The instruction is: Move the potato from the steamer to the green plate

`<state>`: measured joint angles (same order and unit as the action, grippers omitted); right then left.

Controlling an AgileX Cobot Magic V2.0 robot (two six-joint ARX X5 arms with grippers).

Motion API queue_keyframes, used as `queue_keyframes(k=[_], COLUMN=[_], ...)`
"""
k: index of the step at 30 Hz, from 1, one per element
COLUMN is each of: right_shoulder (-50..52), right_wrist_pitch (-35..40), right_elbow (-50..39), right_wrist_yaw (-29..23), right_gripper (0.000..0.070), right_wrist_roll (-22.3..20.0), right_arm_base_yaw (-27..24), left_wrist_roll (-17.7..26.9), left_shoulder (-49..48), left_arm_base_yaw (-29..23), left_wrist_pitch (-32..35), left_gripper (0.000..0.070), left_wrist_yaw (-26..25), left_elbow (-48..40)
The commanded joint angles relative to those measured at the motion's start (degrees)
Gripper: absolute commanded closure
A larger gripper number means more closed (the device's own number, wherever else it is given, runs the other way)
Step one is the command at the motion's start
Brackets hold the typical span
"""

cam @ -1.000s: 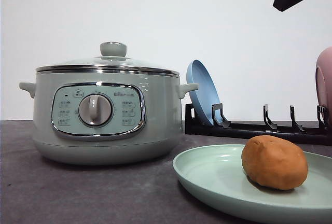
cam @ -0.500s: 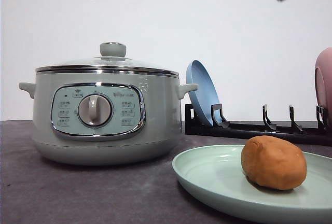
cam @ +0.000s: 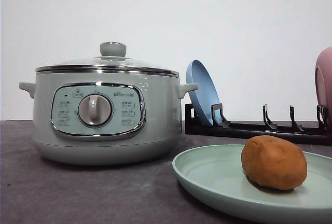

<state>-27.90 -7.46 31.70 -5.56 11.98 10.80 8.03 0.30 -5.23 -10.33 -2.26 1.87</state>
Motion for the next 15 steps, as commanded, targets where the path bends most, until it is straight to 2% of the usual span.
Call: queue_keyframes(k=[1, 7, 15], right_shoulder=[2.35, 10.37, 18.72], right_wrist_pitch=[4.43, 12.66, 15.14], right_elbow=[-3.16, -13.66, -23.50], right_wrist_yaw=[0.29, 2.78, 2.75], right_gripper=[0.0700, 0.0700, 0.0700], right_wrist_roll=[-1.33, -4.97, -6.93], right_arm_base_yaw=[-2.48, -9.30, -12.63], left_wrist_roll=[-0.15, -0.15, -0.15], left_shoulder=[-0.12, -0.13, -0.12], left_arm_base_yaw=[-0.15, -0.15, -0.15], left_wrist_pitch=[-0.37, -0.37, -0.37], left_gripper=[0.0690, 0.0690, 0.0690], left_wrist_yaw=[0.00, 0.00, 0.00], left_elbow=[-1.19, -1.18, -1.19])
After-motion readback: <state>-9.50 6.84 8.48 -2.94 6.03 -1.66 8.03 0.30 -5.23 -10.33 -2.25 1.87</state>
